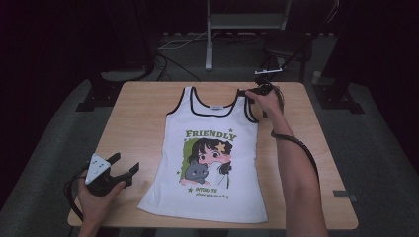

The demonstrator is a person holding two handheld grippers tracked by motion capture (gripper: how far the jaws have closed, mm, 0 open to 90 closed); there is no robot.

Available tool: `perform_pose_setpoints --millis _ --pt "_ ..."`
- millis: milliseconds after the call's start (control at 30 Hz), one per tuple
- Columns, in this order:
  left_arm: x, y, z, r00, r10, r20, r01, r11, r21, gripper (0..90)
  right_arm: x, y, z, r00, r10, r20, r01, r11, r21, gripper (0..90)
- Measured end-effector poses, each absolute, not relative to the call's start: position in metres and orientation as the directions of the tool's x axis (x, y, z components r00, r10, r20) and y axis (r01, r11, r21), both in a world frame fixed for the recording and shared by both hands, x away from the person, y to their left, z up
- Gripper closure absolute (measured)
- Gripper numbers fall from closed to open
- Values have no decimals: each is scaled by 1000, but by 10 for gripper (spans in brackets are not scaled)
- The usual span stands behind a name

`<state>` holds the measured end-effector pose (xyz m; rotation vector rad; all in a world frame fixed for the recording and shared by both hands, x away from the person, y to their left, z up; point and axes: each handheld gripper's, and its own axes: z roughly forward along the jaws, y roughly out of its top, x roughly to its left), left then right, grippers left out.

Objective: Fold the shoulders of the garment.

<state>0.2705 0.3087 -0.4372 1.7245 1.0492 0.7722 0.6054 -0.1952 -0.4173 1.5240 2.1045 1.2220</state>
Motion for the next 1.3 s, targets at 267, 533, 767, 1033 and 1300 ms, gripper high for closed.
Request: perform_pose_setpoints --millis 267,533,767,1033,1300 --pt "271 308 -437 435 900 43 306 -192 932 205 615 -198 -428 -385 872 301 688 55 723 241" --pt "270 307 -437 437 898 54 306 -205 930 205 623 -202 -440 -355 867 350 715 10 699 327" --pt "270 307 -437 435 898 60 298 -207 932 205 626 -204 -446 -337 855 394 727 -29 686 416" --pt "269 306 -437 436 898 58 296 -204 933 205 625 -207 -451 -313 860 402 726 -56 686 669" --pt "269 307 -437 436 898 60 292 -204 934 205 620 -201 -445 -367 862 350 692 2 722 827"
